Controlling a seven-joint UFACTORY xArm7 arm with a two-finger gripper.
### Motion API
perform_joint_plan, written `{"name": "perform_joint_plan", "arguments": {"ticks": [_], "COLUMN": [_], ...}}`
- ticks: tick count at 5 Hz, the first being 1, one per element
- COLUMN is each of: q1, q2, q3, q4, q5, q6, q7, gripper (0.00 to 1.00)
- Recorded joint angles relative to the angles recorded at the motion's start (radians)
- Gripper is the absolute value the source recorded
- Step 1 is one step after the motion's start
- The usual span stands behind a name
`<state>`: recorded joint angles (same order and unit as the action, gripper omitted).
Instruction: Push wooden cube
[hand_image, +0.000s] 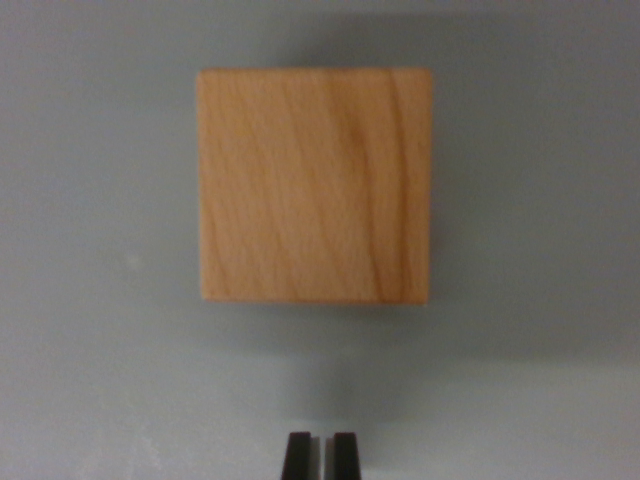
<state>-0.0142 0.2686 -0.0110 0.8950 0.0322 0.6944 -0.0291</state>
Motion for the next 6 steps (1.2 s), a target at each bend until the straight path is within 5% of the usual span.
{"name": "perform_joint_plan", "arguments": {"ticks": [2,3,6], "q1": [0.0000,0.0000,0.0000], "q2": [0.000,0.000,0.002], "q3": [0.000,0.000,0.000], "q4": [0.000,0.000,0.004], "q5": [0.0000,0.0000,0.0000], "q6": [0.000,0.000,0.001], "q7": [0.000,0.000,0.000], "gripper": [0.00,1.00,1.00]}}
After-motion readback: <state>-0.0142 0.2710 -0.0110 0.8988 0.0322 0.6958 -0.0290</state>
